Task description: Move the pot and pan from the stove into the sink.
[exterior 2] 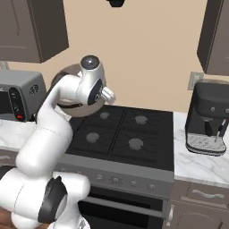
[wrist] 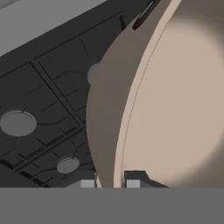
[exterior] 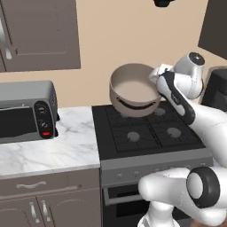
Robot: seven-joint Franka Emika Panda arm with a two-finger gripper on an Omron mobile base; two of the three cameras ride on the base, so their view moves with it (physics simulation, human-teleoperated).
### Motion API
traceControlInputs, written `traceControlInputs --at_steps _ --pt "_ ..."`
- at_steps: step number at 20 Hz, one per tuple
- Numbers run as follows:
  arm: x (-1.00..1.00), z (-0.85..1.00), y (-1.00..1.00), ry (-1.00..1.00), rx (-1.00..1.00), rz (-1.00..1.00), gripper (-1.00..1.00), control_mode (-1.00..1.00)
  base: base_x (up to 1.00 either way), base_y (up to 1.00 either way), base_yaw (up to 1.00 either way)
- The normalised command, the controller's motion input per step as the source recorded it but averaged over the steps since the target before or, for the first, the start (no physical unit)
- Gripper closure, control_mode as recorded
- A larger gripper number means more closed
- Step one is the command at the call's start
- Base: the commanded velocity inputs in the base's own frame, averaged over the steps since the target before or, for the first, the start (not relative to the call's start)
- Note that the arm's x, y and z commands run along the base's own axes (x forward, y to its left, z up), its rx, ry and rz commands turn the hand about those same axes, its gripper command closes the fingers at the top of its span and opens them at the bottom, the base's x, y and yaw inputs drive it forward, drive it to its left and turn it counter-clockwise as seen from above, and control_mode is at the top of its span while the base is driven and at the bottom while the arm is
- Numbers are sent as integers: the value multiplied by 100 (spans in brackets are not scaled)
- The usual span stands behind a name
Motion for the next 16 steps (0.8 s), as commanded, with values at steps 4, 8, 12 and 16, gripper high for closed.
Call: traceControlInputs --at_steps 4,8,12,16 --pt "-66 -13 -5 -21 -12 5 100 -100 0 0 0" --pt "-58 -21 -11 -28 -20 6 100 -100 0 0 0" --pt "-37 -34 -17 -28 -22 7 100 -100 0 0 0" --pt "-5 -43 -20 -23 -16 12 100 -100 0 0 0"
